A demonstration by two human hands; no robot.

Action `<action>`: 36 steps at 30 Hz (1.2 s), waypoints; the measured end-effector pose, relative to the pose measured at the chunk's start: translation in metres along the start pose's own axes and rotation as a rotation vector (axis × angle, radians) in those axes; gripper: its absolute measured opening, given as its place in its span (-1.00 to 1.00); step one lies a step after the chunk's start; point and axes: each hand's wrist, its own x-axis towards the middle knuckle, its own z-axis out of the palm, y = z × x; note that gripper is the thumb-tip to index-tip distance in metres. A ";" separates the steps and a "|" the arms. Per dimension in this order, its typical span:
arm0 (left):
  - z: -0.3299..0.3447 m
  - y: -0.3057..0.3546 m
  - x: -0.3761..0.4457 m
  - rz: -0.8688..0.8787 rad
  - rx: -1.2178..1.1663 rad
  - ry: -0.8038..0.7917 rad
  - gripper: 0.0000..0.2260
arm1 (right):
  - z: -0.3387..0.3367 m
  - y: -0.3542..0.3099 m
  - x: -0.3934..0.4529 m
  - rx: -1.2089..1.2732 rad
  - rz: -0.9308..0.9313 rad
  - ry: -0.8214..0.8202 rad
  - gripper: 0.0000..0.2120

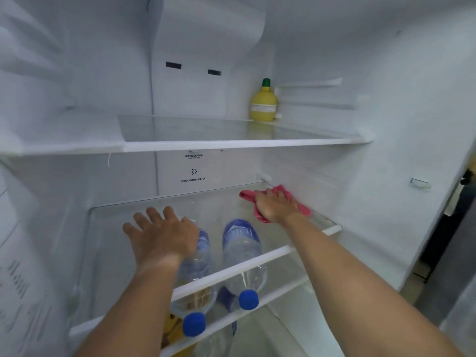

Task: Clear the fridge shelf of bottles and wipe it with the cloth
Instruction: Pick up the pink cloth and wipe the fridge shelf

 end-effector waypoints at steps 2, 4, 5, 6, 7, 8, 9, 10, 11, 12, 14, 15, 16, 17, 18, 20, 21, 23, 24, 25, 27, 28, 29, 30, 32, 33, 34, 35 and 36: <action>-0.001 0.001 -0.001 -0.008 -0.005 -0.010 -0.50 | -0.003 -0.003 -0.007 -0.036 -0.067 -0.088 -0.45; -0.002 0.001 -0.001 -0.018 -0.010 -0.017 -0.50 | -0.002 -0.007 -0.020 -0.129 -0.180 -0.164 -0.39; -0.002 0.002 -0.001 -0.020 -0.012 -0.017 -0.50 | 0.002 -0.008 -0.028 -0.179 -0.217 -0.160 -0.41; -0.003 0.002 0.000 -0.024 -0.011 -0.018 -0.50 | 0.006 -0.009 -0.036 -0.200 -0.245 -0.150 -0.43; -0.003 0.001 -0.001 -0.030 -0.007 -0.022 -0.50 | 0.008 -0.011 -0.045 -0.199 -0.262 -0.141 -0.39; -0.004 0.001 -0.002 -0.034 -0.005 -0.027 -0.51 | 0.010 -0.011 -0.053 -0.188 -0.274 -0.135 -0.35; -0.005 0.001 -0.003 -0.034 -0.005 -0.029 -0.51 | 0.012 -0.009 -0.059 -0.189 -0.277 -0.137 -0.34; -0.005 0.002 -0.004 -0.032 -0.006 -0.027 -0.50 | 0.012 -0.004 -0.064 -0.202 -0.275 -0.137 -0.36; -0.006 0.003 -0.004 -0.028 -0.007 -0.022 -0.50 | 0.009 0.002 -0.066 -0.219 -0.261 -0.133 -0.37; -0.006 0.003 -0.005 -0.027 -0.010 -0.021 -0.50 | 0.004 0.010 -0.066 -0.228 -0.229 -0.129 -0.37; -0.006 0.002 -0.006 -0.034 -0.013 -0.031 -0.49 | -0.005 0.023 -0.061 -0.231 -0.135 -0.122 -0.39; -0.007 0.002 -0.006 -0.030 -0.013 -0.034 -0.49 | -0.009 0.029 -0.057 -0.233 -0.094 -0.106 -0.41; -0.007 0.002 -0.007 -0.025 -0.011 -0.031 -0.48 | -0.013 0.033 -0.051 -0.232 -0.064 -0.087 -0.44; -0.007 0.002 -0.007 -0.021 -0.010 -0.025 -0.48 | -0.014 0.034 -0.044 -0.220 -0.038 -0.072 -0.45; -0.007 0.003 -0.007 -0.018 -0.011 -0.023 -0.48 | -0.015 0.032 -0.038 -0.203 -0.003 -0.061 -0.45; -0.008 0.004 -0.006 -0.019 -0.014 -0.036 -0.48 | -0.012 0.018 -0.027 -0.218 0.048 -0.055 -0.44; -0.008 0.003 -0.006 -0.019 -0.010 -0.043 -0.48 | -0.008 0.006 -0.023 -0.241 0.043 -0.066 -0.43; -0.005 0.001 -0.005 -0.015 -0.001 -0.035 -0.48 | 0.002 -0.020 -0.016 -0.267 -0.059 -0.097 -0.41; -0.004 0.000 -0.004 -0.012 0.002 -0.026 -0.48 | 0.008 -0.034 -0.012 -0.270 -0.122 -0.111 -0.40; -0.004 0.000 -0.003 -0.012 0.002 -0.024 -0.48 | 0.013 -0.047 -0.009 -0.263 -0.172 -0.126 -0.39; -0.005 0.001 -0.002 -0.020 -0.002 -0.037 -0.48 | 0.024 -0.066 -0.004 -0.237 -0.233 -0.154 -0.39; -0.005 0.001 -0.003 -0.025 -0.006 -0.042 -0.49 | 0.029 -0.070 -0.002 -0.225 -0.255 -0.161 -0.39; -0.005 0.001 -0.003 -0.027 -0.008 -0.040 -0.49 | 0.032 -0.071 0.000 -0.215 -0.277 -0.161 -0.38; -0.004 0.002 -0.002 -0.027 -0.010 -0.034 -0.50 | 0.033 -0.068 0.003 -0.211 -0.301 -0.158 -0.37; -0.003 0.001 0.001 -0.029 -0.006 -0.031 -0.50 | 0.027 -0.058 0.012 -0.226 -0.333 -0.141 -0.36; -0.003 0.000 0.002 -0.032 -0.003 -0.036 -0.50 | 0.023 -0.051 0.017 -0.239 -0.330 -0.131 -0.36; -0.003 -0.001 0.002 -0.032 -0.001 -0.040 -0.50 | 0.019 -0.044 0.020 -0.248 -0.310 -0.123 -0.36; -0.003 -0.001 0.002 -0.031 -0.002 -0.038 -0.50 | 0.015 -0.038 0.022 -0.251 -0.282 -0.118 -0.36; -0.002 0.000 0.002 -0.031 -0.005 -0.032 -0.50 | 0.012 -0.032 0.024 -0.249 -0.252 -0.112 -0.35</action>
